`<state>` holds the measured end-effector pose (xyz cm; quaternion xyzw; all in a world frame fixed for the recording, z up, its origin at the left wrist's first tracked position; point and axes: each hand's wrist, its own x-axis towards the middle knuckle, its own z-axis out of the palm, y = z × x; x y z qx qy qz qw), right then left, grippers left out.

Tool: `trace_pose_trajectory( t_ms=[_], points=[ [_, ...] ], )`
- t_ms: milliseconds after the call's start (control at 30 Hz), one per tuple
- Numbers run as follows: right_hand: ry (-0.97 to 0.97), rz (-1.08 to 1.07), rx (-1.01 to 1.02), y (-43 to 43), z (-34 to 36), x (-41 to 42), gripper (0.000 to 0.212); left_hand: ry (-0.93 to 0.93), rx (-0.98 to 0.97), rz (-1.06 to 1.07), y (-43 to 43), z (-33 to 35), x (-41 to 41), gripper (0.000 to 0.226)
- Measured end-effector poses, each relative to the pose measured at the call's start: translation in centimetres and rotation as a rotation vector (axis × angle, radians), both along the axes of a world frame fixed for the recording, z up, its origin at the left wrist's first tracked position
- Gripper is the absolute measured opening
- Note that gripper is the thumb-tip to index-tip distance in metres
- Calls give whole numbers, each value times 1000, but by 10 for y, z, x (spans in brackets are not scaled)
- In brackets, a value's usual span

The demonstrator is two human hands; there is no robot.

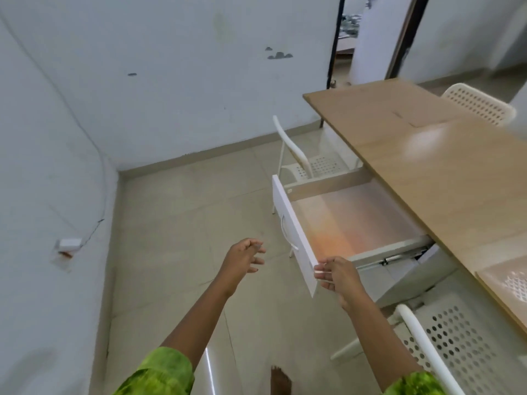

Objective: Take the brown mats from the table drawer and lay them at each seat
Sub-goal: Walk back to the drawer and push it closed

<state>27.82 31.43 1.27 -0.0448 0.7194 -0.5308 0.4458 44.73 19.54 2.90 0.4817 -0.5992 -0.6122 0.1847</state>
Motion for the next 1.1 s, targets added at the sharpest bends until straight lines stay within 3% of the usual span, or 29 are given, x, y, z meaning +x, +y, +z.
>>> trace_pose_trajectory(
  t_ms=[367,567,733,833,900,1100],
  points=[
    [-78,-94,188,-71,-17,-37,20,-113,247,-217,-131,-34,-105,35],
    [-233,-96,224,-92,-16,-10,10,-49,563,-301,-202,-51,-145,64],
    [-485,-542,80,-116,-31,29,20,-48,743,-472,-236,-49,-166,66],
    [-547,-1016,-214,-135,-40,43,27,-90,819,-550,-248,-53,-173,75],
    [-511,-1258,-401,-140,-39,45,47,-74,849,-556,-246,-50,-178,78],
    [-487,-1586,-721,-149,-27,28,59,1,916,-434,-244,-42,-200,82]
  ],
)
